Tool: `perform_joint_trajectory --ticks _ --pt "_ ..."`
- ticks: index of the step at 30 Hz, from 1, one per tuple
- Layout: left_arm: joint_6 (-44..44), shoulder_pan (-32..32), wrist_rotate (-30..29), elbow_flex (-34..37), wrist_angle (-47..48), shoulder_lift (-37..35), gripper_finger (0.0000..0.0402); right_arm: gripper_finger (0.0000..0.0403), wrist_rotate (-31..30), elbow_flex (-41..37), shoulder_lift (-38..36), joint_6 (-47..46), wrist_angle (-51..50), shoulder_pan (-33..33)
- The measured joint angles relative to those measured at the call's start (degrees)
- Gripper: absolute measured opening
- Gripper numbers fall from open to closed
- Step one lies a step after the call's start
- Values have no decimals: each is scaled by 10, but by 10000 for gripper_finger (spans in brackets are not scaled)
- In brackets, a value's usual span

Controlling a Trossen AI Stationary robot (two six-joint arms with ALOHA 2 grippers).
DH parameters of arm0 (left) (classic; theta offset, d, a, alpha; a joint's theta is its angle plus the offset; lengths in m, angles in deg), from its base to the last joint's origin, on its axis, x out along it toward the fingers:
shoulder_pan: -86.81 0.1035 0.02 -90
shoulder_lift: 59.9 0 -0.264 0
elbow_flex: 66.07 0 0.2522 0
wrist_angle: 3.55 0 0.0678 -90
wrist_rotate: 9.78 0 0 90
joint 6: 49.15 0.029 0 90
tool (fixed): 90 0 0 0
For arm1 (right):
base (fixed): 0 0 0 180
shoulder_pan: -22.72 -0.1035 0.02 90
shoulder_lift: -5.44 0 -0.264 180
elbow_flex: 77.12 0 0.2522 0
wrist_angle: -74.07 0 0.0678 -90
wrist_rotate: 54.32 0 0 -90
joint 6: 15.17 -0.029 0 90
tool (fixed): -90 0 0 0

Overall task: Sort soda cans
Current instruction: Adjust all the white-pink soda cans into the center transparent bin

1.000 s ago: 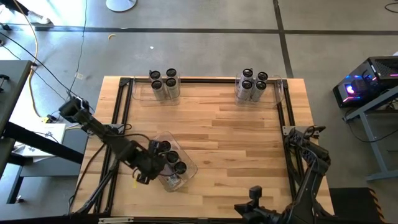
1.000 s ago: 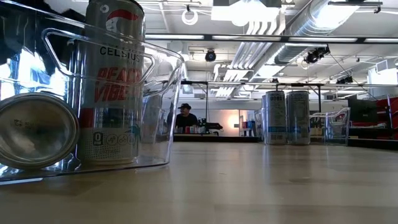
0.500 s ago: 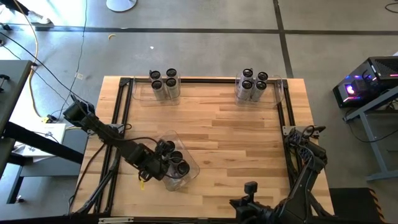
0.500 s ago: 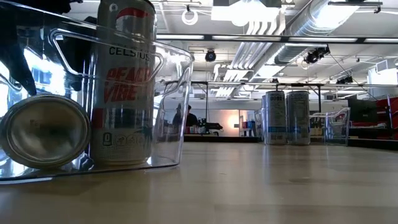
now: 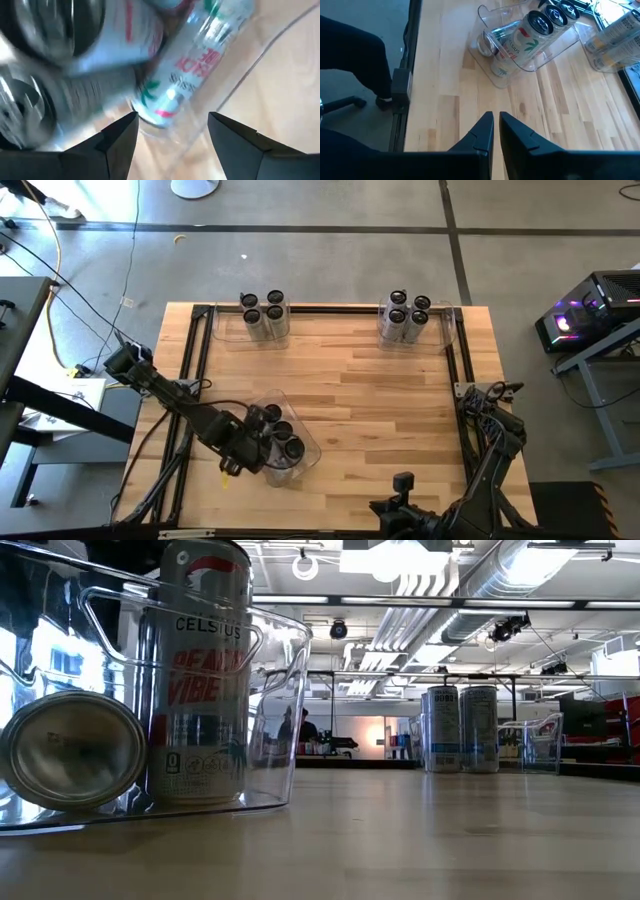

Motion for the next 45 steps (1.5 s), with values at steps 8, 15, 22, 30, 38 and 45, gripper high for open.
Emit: perform_joint_trajectory --ticks 8,15,22,30,38,45 --pt "-141 34 44 58 -8 0 232 24 0 0 0 1 0 -2" --pt "-127 64 49 115 -95 -3 232 24 0 0 0 8 1 -16" --pt "-125 83 81 159 -181 -4 232 24 -4 0 0 9 11 -28" --pt "-183 100 102 158 -178 -20 232 24 -5 0 0 10 13 -28" --pt "-203 99 108 81 -67 -57 232 24 -5 0 0 10 12 -28" --pt "-325 111 113 88 -42 -65 232 24 -5 0 0 10 14 -28"
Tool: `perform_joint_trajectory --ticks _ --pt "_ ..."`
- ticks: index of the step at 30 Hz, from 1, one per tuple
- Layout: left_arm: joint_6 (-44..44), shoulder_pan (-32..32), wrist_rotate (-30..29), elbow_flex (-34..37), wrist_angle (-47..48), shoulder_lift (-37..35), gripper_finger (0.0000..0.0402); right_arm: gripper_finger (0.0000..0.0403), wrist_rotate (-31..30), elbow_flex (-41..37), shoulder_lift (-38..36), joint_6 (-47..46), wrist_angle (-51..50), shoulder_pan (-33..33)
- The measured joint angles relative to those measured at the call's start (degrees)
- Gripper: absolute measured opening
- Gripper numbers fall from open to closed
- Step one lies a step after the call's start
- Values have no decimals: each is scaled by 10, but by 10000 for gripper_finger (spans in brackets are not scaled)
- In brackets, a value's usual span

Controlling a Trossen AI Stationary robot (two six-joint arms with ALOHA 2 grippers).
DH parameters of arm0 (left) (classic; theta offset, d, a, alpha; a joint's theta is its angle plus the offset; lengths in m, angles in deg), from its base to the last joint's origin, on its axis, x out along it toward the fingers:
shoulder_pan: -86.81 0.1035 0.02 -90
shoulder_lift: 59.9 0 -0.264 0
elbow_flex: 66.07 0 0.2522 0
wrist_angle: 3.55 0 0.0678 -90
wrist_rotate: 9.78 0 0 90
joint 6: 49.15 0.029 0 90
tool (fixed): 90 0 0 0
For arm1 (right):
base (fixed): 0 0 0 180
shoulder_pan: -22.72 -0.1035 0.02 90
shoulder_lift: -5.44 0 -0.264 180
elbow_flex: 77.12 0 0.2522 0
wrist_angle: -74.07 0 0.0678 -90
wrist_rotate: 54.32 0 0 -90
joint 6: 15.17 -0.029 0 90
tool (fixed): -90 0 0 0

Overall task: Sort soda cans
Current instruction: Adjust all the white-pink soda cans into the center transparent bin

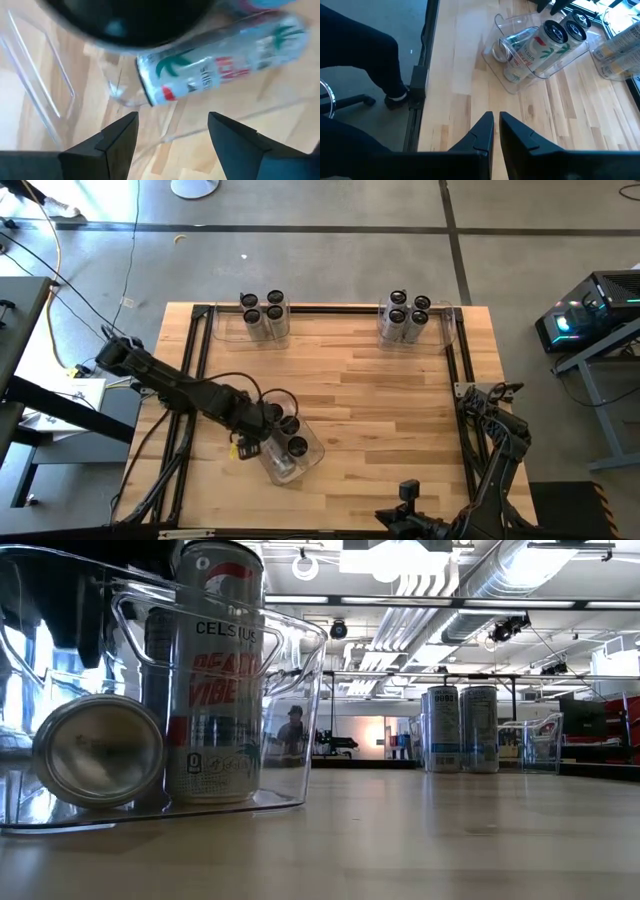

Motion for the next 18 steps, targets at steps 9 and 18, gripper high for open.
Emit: perform_joint_trajectory --ticks 9,18 --pt "-56 13 -5 77 -72 0 253 24 1 0 0 0 -1 -5" --pt "-15 13 -29 122 -161 -3 270 24 2 0 0 0 -2 -7"
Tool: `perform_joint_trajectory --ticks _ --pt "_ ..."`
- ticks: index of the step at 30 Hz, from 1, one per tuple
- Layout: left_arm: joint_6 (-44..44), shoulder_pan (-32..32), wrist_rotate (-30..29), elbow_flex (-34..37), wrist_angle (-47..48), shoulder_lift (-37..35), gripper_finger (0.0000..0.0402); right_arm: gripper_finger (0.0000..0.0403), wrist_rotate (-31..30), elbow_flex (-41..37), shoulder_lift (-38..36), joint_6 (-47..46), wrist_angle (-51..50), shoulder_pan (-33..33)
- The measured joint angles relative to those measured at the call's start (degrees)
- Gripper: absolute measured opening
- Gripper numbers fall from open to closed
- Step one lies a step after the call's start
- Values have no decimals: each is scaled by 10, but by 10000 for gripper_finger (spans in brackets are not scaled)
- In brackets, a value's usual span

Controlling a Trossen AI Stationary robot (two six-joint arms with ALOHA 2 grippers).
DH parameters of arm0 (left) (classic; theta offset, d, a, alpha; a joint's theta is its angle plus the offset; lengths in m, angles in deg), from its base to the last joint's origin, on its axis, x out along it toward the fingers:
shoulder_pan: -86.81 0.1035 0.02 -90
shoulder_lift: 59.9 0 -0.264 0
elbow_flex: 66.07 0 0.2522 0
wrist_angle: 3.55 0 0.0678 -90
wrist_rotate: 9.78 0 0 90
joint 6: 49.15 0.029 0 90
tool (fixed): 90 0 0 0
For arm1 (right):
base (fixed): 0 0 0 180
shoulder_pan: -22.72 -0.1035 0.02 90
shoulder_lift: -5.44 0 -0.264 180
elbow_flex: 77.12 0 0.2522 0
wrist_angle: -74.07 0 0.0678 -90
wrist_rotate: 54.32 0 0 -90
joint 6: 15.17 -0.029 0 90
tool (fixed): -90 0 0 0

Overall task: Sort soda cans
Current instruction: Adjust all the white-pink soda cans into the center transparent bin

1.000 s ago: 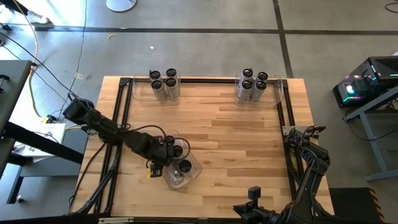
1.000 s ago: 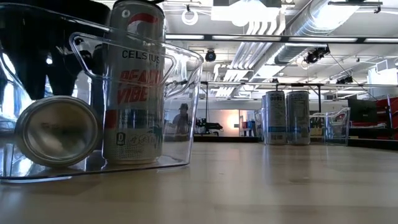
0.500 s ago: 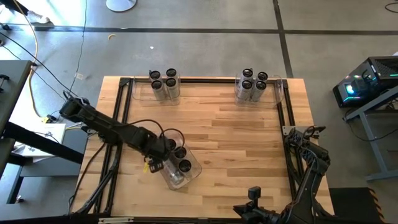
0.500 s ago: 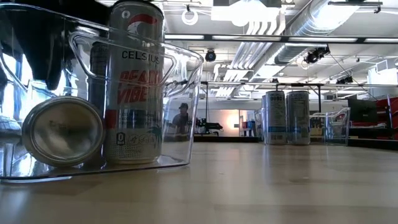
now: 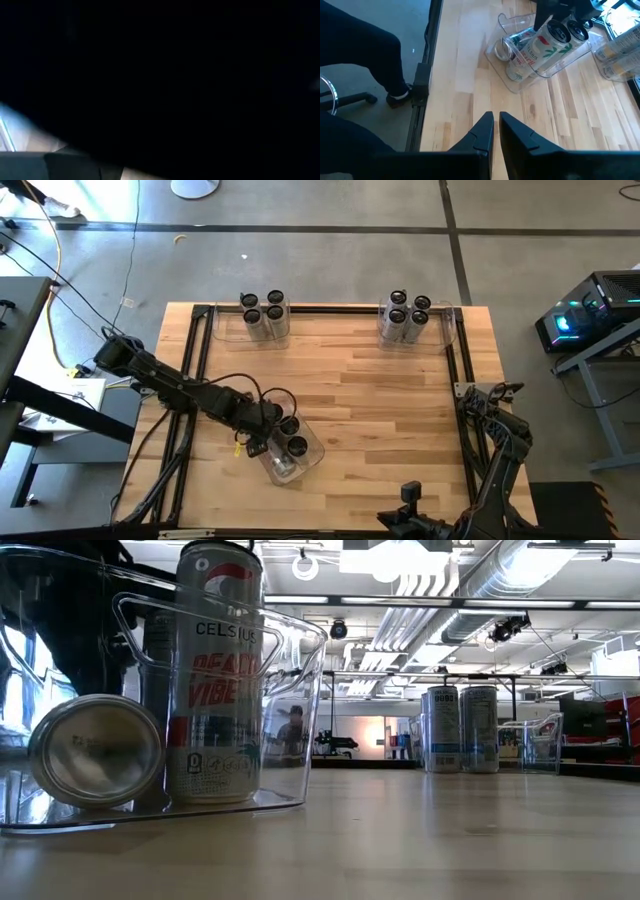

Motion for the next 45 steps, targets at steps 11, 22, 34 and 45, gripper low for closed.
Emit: perform_joint_trajectory --ticks 11,22,34,45 --pt "60 3 17 -10 12 1 270 24 1 0 0 0 -4 -1" --pt "185 2 28 -75 123 3 270 24 9 0 0 -1 -2 -1" --pt "95 13 56 2 7 0 242 24 14 0 0 0 0 -1" --pt "140 15 23 31 -59 0 240 24 24 0 0 -1 4 -1"
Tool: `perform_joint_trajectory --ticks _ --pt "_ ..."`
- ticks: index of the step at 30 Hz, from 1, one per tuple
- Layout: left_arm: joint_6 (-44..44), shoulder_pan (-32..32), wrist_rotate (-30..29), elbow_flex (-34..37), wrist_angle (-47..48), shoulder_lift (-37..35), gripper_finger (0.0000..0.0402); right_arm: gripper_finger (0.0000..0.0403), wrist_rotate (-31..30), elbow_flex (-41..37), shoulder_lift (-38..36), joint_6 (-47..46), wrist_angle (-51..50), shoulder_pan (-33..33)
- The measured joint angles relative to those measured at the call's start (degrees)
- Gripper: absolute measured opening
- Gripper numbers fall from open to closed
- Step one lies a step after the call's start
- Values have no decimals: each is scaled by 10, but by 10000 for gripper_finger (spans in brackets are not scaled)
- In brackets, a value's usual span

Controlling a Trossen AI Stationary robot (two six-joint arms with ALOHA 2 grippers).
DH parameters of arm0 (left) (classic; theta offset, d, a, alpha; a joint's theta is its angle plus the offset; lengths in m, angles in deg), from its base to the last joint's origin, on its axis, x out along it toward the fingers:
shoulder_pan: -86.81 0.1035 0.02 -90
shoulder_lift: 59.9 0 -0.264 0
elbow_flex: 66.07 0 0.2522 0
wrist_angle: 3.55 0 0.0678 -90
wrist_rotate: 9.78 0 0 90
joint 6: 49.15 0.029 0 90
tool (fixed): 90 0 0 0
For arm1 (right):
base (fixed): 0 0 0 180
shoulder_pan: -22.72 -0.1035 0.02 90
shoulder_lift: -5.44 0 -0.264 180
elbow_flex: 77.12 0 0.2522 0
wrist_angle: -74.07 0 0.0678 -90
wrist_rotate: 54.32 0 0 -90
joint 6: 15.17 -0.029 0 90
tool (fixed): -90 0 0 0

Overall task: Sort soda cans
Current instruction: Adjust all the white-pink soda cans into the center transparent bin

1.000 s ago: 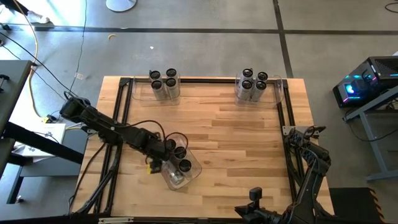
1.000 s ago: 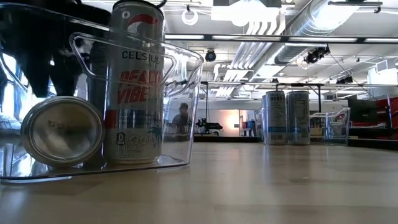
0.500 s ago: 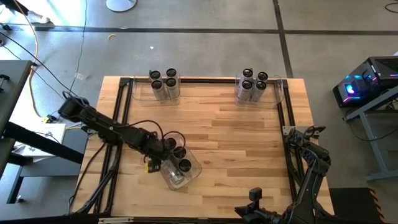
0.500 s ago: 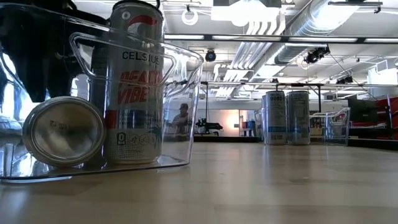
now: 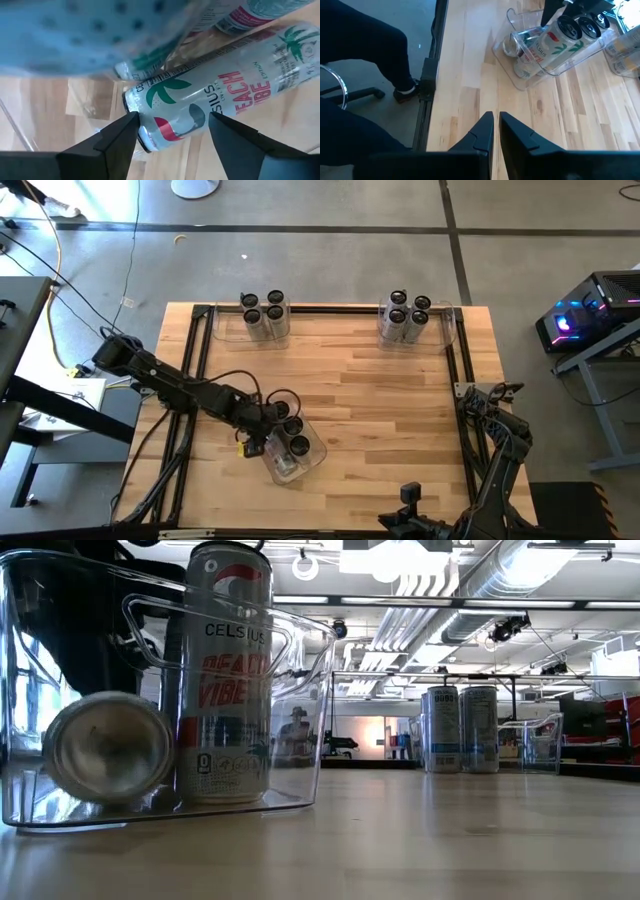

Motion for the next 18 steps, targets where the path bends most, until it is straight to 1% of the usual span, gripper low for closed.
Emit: perform_joint_trajectory --ticks 4,7,11,14,18 --pt "11 6 4 -5 10 0 258 24 0 0 0 0 3 0" --pt "37 6 11 -31 58 0 270 24 0 0 0 0 2 0" --pt "56 7 -7 -61 119 2 272 24 0 0 0 4 2 0" --pt "57 8 -10 -55 120 4 270 24 0 0 0 2 3 0" --pt "48 9 -12 -35 98 13 269 24 0 0 0 1 4 0"
